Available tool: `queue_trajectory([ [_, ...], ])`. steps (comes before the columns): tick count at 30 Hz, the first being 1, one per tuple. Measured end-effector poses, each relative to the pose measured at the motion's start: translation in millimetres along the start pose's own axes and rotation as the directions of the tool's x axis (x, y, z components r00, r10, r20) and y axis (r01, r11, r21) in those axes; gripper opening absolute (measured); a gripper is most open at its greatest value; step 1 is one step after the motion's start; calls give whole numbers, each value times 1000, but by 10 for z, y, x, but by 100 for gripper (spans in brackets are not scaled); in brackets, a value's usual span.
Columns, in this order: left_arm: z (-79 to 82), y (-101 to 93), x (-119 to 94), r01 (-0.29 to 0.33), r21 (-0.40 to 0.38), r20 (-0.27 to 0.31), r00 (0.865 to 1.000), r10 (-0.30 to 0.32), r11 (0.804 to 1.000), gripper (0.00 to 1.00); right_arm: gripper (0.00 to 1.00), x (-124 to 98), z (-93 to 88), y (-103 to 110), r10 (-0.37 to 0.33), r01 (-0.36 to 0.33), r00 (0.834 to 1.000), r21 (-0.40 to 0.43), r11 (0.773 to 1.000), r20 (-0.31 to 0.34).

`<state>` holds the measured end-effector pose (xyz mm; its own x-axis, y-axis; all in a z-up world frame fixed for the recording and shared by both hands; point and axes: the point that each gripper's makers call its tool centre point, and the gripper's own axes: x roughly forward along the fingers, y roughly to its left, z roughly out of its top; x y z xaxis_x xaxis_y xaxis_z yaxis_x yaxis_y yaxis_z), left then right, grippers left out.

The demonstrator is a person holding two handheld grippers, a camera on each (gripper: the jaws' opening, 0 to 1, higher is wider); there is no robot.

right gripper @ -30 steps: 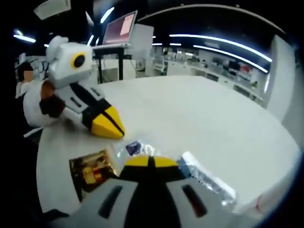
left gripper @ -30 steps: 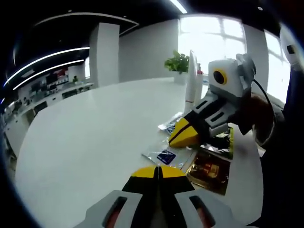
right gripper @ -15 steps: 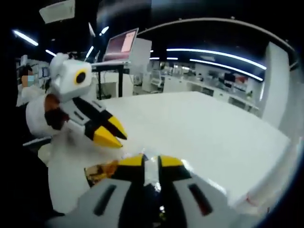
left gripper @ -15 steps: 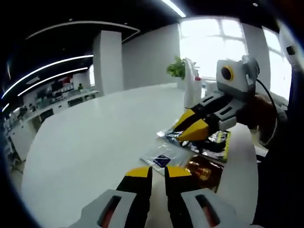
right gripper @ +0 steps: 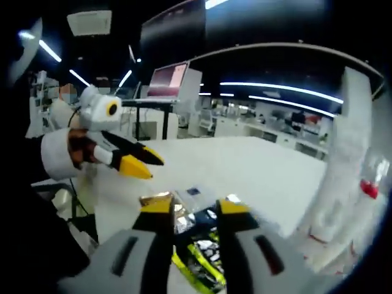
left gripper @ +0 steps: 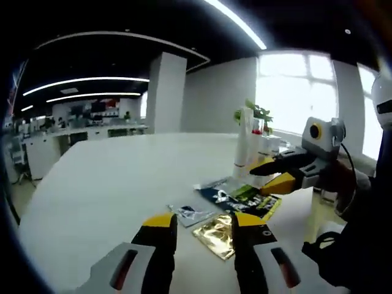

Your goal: Arrange the skincare products in the storage area until every visible bottle or jar stands upright without overlapping.

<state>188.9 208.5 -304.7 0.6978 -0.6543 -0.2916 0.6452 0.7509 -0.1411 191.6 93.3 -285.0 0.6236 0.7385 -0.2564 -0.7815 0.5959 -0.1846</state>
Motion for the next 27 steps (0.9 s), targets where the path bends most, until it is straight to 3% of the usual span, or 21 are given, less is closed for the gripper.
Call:
queue_trajectory([
  [5,5,-146,-157,-20,19,34,999,19,1000,47,31,-390,-86,-43,-50,50,999,39,998,17],
  [11,-65,-317,-363,-24,27,33,999,23,999,54,53,-762,-148,26,-83,82,996,32,996,28],
  [14,-78,-392,-458,-42,17,47,998,41,999,68,61,-931,-189,51,-106,106,994,25,994,20],
  [17,-102,-457,-566,-67,22,58,996,66,998,70,69,-1101,-227,65,-128,128,992,27,991,12],
  [24,-75,-585,-790,-84,20,95,992,81,996,77,93,-1488,-334,-25,-238,238,971,67,969,-15],
  [27,-61,-574,-866,-108,40,98,990,103,993,89,100,-1630,-391,-75,-282,283,959,90,955,-25],
])
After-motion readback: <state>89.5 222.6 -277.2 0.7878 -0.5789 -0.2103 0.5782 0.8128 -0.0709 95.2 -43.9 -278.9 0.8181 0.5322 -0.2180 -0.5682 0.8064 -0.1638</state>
